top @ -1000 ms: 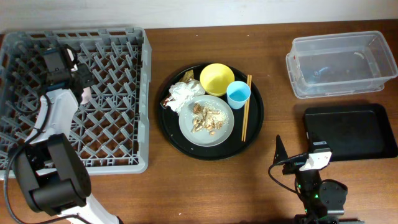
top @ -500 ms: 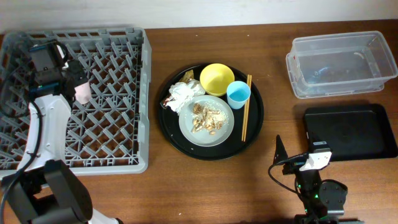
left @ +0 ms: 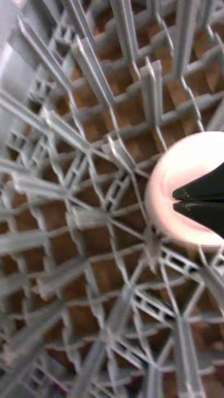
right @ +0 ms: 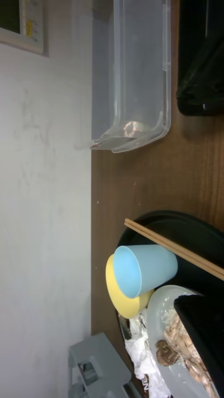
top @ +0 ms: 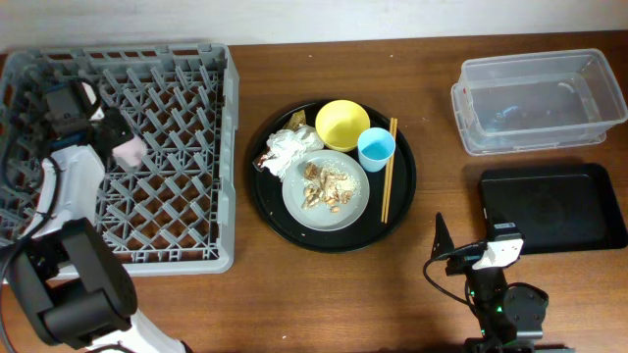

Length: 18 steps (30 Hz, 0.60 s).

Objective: Sort waste into correct bins and load items into the dishwasher rack

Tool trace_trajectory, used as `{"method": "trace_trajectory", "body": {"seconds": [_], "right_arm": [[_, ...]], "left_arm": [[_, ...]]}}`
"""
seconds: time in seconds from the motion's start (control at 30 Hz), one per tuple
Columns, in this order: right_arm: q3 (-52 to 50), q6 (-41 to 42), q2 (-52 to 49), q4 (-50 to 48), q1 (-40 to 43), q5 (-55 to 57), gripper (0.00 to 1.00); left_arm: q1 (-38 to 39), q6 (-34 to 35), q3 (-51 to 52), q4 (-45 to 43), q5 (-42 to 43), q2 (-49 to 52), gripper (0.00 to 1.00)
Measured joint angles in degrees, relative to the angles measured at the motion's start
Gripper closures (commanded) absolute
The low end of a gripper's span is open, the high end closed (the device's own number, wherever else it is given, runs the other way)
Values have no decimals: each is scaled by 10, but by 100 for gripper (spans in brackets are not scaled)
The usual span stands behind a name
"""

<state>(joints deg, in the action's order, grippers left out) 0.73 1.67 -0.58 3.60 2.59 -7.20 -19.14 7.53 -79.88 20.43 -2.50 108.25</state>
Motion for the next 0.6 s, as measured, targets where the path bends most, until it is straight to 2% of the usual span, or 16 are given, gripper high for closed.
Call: {"method": "trace_trajectory", "body": {"seconds": [0.17, 0.23, 0.27, 0.3, 0.33, 0.4, 0.47, 0.5, 0.53, 0.6], "right_arm": [[0, 1, 0, 0, 0, 0, 2], [0, 0, 0, 0, 0, 0, 2], [0, 1, 0, 0, 0, 0, 2], [0, 0, 0, 0, 0, 0, 2], [0, 1, 0, 0, 0, 0, 2], [0, 0, 0, 0, 0, 0, 2], [0, 0, 0, 0, 0, 0, 2], [0, 1, 0, 0, 0, 0, 2], [0, 1, 0, 0, 0, 0, 2], [0, 0, 0, 0, 0, 0, 2]], "left_arm": [[-15, 0, -3, 34, 5, -4, 97], [-15, 0, -2, 50, 26, -17, 80], [-15, 4, -1, 50, 33, -29, 64], [-15, 8, 3, 50, 37, -50, 28], [-15, 14, 4, 48, 47, -100, 7], [-15, 17, 4, 43, 81, -177, 6], [-12, 20, 3, 40, 162, -244, 6], [7, 20, 1, 39, 219, -264, 6], [29, 20, 1, 42, 240, -267, 10], [95, 19, 1, 52, 257, -261, 11]]}}
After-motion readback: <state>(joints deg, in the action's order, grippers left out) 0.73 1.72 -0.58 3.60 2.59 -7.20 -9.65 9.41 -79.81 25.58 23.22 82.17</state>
